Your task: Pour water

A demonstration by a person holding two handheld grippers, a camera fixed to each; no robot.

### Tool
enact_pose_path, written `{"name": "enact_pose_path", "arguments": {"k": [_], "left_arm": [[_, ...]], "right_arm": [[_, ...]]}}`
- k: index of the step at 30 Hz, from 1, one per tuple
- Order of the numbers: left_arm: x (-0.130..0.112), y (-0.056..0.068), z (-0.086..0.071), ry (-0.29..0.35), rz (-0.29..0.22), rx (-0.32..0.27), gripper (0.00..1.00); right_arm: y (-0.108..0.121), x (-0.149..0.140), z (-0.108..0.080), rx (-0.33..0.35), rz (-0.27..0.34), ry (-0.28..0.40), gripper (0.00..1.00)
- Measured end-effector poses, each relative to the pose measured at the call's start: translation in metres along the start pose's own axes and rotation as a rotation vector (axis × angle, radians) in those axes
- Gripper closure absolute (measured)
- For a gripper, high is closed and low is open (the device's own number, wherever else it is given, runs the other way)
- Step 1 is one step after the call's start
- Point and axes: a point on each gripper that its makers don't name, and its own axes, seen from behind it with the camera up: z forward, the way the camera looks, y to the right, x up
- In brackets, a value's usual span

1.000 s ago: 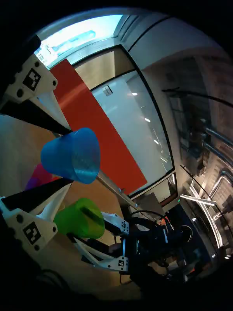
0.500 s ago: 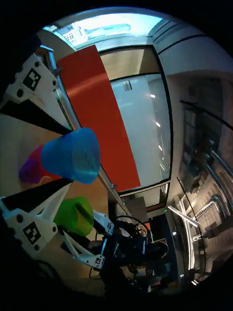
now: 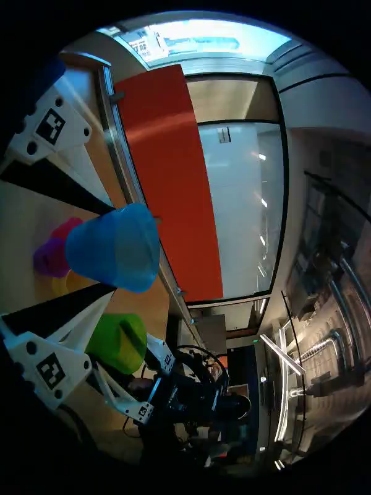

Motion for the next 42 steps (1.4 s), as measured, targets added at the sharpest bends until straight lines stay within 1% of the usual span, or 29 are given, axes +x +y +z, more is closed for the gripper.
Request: {"name": "enact_pose_path", "arguments": {"k": [5, 12, 21, 27, 35, 42], "left_arm": [[-0.004, 0.002, 0.000, -0.012, -0.013, -0.014, 0.21], [-0.008, 0.005, -0.001, -0.035, -0.002, -0.024, 0.21], [-0.023, 0.006, -0.002, -0.079, -0.022, -0.037, 0.21], [-0.034, 0.008, -0.003, -0.113, -0.023, -0.048, 0.21], [-0.046, 0.010, -0.003, -0.144, -0.028, -0.062, 0.21], [-0.057, 0.015, -0.004, -0.176, -0.023, -0.083, 0.21]], "right_arm": [[0.001, 0.001, 0.000, 0.000, 0.000, -0.002, 0.15], [0.003, -0.002, -0.002, -0.001, 0.002, -0.010, 0.15], [0.006, -0.008, -0.008, -0.002, 0.009, -0.033, 0.15], [0.009, -0.015, -0.015, -0.001, 0.016, -0.058, 0.15], [0.012, -0.026, -0.022, 0.003, 0.027, -0.100, 0.15], [0.014, -0.035, -0.028, 0.006, 0.039, -0.129, 0.15]]}}
